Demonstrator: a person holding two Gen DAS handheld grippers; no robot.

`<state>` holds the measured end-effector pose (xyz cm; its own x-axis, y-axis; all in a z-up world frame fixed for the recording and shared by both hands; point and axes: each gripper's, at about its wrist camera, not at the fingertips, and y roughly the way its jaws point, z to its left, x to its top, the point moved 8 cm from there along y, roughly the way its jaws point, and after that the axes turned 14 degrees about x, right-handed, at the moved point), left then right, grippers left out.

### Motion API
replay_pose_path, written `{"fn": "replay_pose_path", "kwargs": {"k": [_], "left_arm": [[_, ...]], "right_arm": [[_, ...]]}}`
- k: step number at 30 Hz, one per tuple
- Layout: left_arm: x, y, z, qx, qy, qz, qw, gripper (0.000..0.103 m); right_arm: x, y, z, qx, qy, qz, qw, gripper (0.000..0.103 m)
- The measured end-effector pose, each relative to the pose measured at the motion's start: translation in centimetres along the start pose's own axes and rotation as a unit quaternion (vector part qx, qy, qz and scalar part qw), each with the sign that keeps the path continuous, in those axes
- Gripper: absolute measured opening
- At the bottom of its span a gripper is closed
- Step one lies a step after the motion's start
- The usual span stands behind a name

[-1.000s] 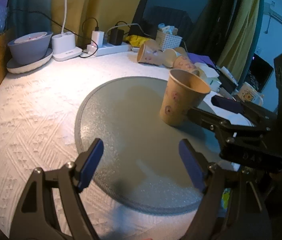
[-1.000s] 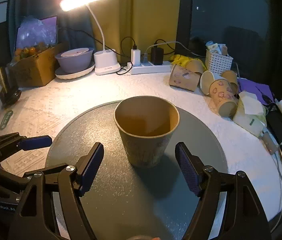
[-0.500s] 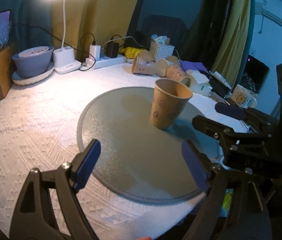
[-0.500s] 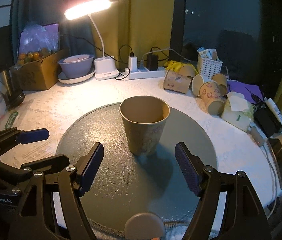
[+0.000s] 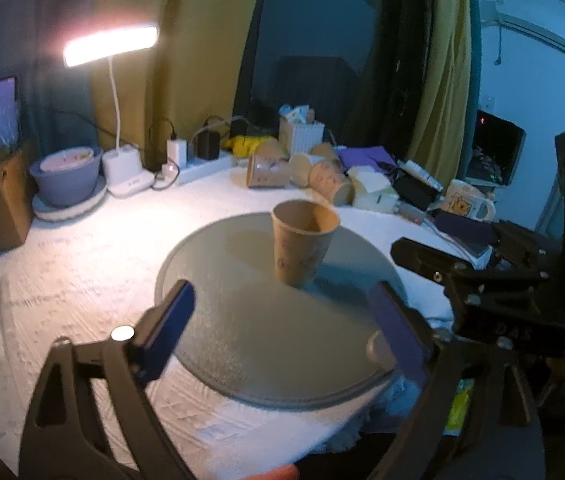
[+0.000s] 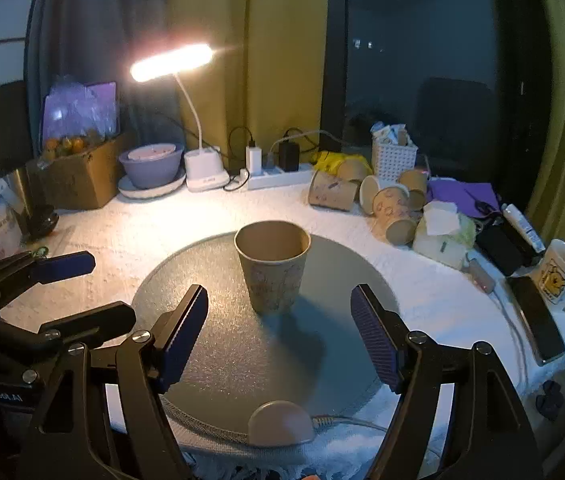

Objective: Flip cup upright

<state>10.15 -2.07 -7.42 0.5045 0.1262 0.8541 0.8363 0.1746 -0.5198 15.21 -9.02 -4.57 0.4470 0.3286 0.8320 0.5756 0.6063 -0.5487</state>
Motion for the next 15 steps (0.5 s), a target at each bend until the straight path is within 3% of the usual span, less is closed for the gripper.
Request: {"fn": "replay_pose_path", "kwargs": {"k": [15], "left_arm": [[3.5, -5.3, -0.3, 0.021, 0.011, -0.087, 0.9959, 0.095]], "right_arm": [[2.6, -5.8, 1.4, 0.006, -0.016, -0.057, 0.998, 0.077]]}}
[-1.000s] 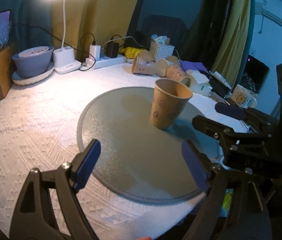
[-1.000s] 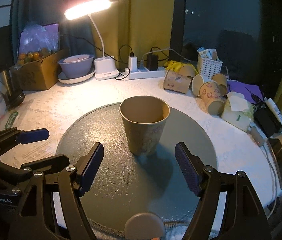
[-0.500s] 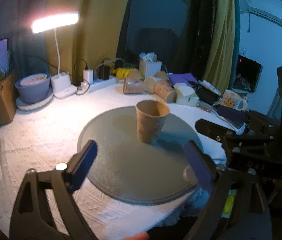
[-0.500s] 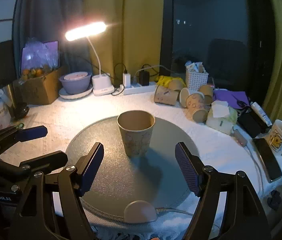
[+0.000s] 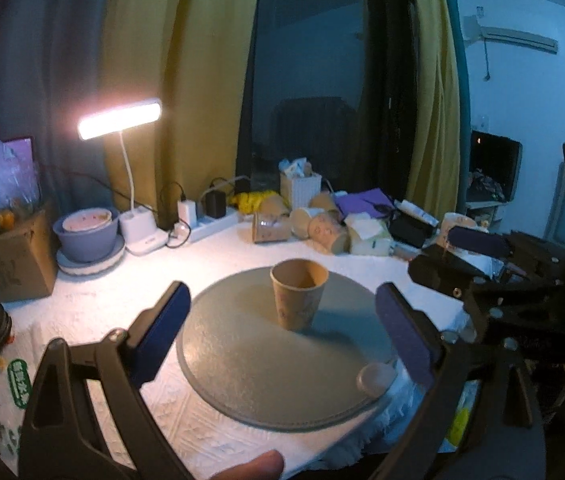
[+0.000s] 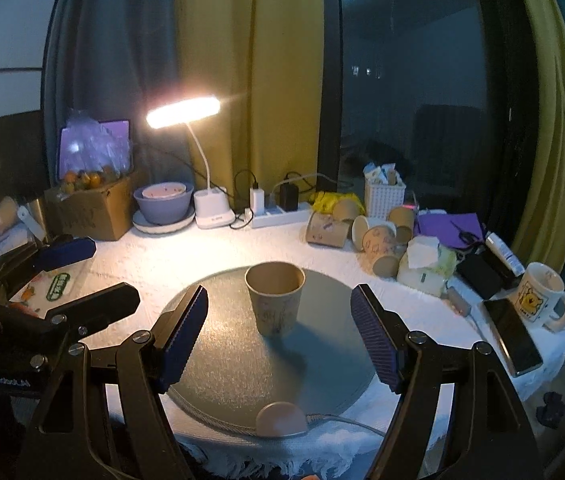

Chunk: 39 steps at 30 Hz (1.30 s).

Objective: Flip cup upright

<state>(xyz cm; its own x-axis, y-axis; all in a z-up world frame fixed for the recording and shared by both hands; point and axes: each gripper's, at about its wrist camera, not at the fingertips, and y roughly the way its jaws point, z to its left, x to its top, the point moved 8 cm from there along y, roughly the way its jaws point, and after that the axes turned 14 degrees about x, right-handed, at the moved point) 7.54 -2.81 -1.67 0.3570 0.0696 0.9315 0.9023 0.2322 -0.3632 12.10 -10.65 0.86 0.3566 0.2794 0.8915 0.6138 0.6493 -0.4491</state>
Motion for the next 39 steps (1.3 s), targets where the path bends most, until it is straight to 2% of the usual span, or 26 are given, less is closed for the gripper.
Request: {"fn": "replay_pose_path", "kwargs": {"k": [3, 23, 39], "left_arm": [[0.6, -0.9, 0.1, -0.009, -0.005, -0.013, 0.9999, 0.095], [3.9, -4.8, 0.5, 0.006, -0.01, -0.087, 0.9961, 0.095], [4.6, -6.6, 2.8, 0.03, -0.035, -0.111, 0.9928, 0.095]], "right_arm": [[0.5, -0.6, 0.3, -0.001, -0.004, -0.008, 1.0, 0.077], [2.8, -4.0, 1.5, -0.003, -0.031, -0.047, 0.998, 0.077], [3.9, -5.1, 2.9, 0.001, -0.045, -0.059, 0.997, 0.077]]}}
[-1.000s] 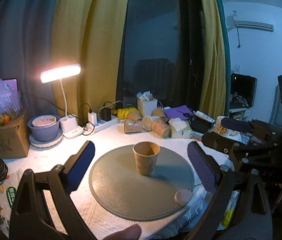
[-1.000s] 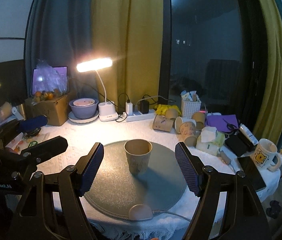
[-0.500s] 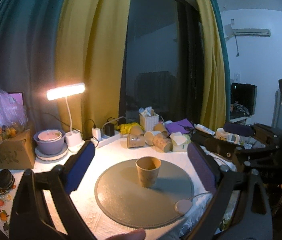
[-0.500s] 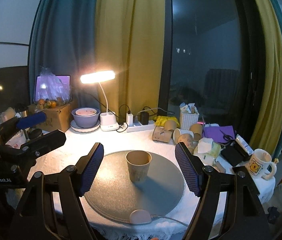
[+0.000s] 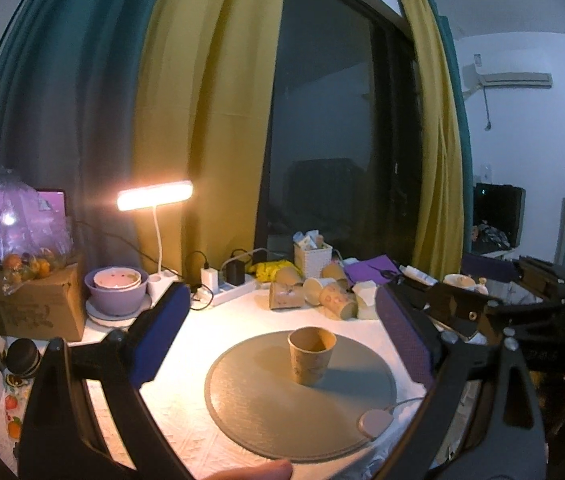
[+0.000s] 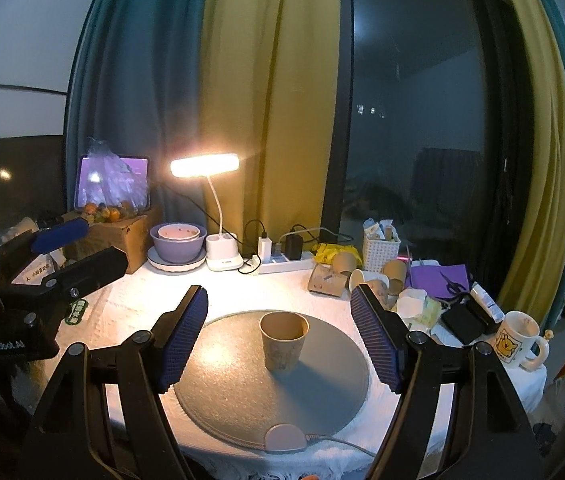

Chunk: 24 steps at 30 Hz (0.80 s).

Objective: Flip cup upright

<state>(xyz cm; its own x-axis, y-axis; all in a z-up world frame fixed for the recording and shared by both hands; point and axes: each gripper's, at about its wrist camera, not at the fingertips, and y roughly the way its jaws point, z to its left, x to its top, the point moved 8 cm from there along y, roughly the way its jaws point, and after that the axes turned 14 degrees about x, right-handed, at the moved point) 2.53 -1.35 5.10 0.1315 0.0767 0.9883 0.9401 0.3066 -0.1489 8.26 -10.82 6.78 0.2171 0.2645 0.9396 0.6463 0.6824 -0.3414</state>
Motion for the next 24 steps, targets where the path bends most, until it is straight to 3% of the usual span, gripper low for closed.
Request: {"fn": "replay_pose_path", "kwargs": {"k": [24], "left_arm": [[-0.63, 0.41, -0.2, -0.006, 0.002, 0.013, 0.9999, 0.095]], "right_arm": [[-0.19, 0.21, -0.16, -0.004, 0.014, 0.009, 1.0, 0.077]]}}
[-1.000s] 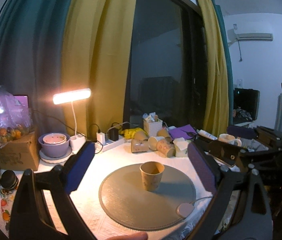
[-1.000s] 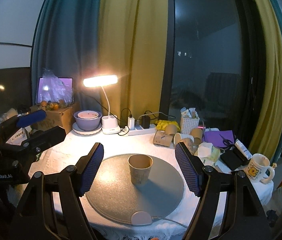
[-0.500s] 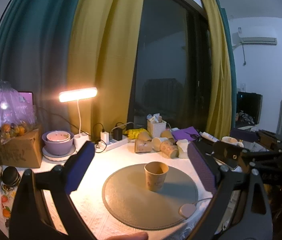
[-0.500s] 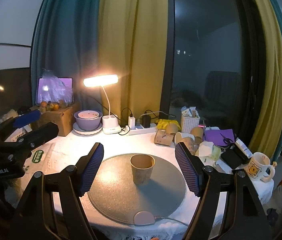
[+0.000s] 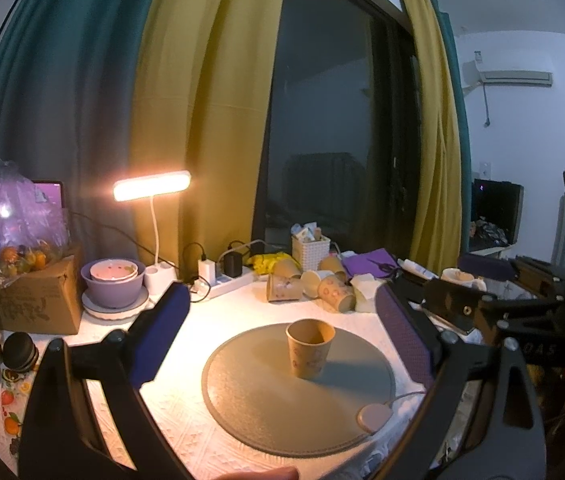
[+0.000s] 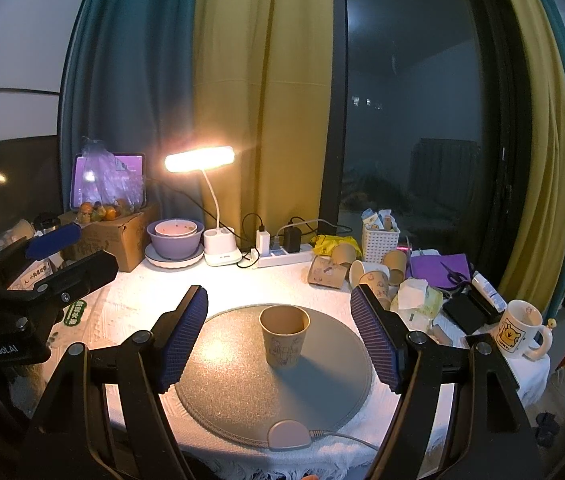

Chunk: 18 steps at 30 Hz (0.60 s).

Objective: Flip cup upright

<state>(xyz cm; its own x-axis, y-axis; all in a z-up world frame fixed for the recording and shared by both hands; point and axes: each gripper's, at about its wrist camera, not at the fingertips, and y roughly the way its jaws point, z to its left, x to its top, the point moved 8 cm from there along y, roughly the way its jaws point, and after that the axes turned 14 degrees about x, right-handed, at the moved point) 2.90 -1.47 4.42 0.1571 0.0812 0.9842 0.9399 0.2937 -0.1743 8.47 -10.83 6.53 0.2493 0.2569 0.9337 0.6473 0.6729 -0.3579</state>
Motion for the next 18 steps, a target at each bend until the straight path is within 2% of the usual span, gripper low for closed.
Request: {"fn": "replay_pose_path", "kwargs": {"k": [18], "left_arm": [[-0.18, -0.18, -0.35, -0.003, 0.002, 0.001, 1.0, 0.095]], "right_arm": [[0.05, 0.04, 0.03, -0.001, 0.001, 0.001, 1.0, 0.077]]}}
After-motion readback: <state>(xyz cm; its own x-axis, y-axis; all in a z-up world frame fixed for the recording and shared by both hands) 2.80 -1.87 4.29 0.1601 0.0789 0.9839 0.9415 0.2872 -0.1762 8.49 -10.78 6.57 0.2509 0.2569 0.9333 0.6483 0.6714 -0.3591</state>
